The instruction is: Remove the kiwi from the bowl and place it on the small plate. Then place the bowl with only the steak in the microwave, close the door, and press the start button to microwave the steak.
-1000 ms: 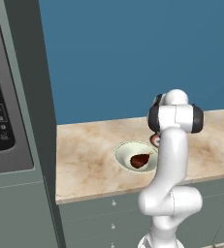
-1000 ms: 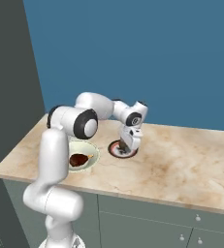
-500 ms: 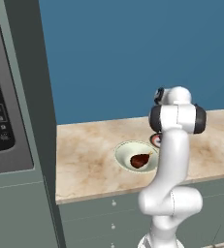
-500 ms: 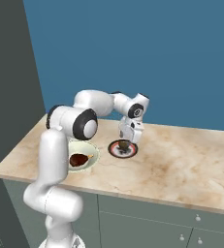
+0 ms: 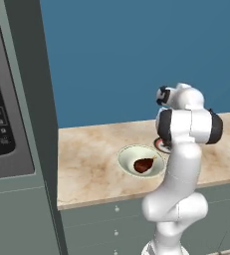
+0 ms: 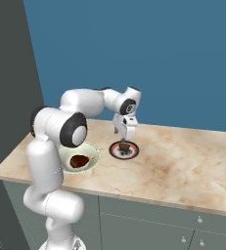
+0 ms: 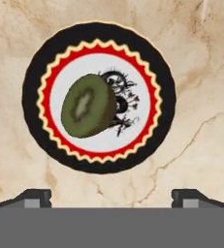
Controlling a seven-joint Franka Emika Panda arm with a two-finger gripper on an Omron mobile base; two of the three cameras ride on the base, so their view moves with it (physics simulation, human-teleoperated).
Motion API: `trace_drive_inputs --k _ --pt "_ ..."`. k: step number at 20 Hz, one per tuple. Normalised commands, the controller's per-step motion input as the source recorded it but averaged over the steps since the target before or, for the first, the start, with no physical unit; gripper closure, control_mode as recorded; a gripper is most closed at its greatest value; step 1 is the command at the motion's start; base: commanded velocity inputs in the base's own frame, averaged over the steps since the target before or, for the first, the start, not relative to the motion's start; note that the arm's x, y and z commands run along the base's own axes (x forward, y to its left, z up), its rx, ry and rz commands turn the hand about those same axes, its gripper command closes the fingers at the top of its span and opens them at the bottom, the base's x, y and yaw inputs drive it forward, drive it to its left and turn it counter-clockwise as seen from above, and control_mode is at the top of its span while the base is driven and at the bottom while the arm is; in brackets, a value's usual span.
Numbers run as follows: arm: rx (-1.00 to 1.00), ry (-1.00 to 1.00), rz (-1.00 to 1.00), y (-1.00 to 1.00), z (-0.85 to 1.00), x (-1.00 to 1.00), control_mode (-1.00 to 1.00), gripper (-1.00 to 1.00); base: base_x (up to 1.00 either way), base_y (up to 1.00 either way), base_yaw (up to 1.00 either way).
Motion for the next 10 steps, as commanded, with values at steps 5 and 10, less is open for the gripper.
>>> trace_drive_inputs --k 5,10 --pt "-0.03 -0.39 0.05 0.18 0.13 -1.00 -1.00 -1.00 0.00 0.00 0.00" --pt "-0.16 -0.30 0.15 0.50 0.35 -1.00 -1.00 -1.00 0.00 0.00 0.00"
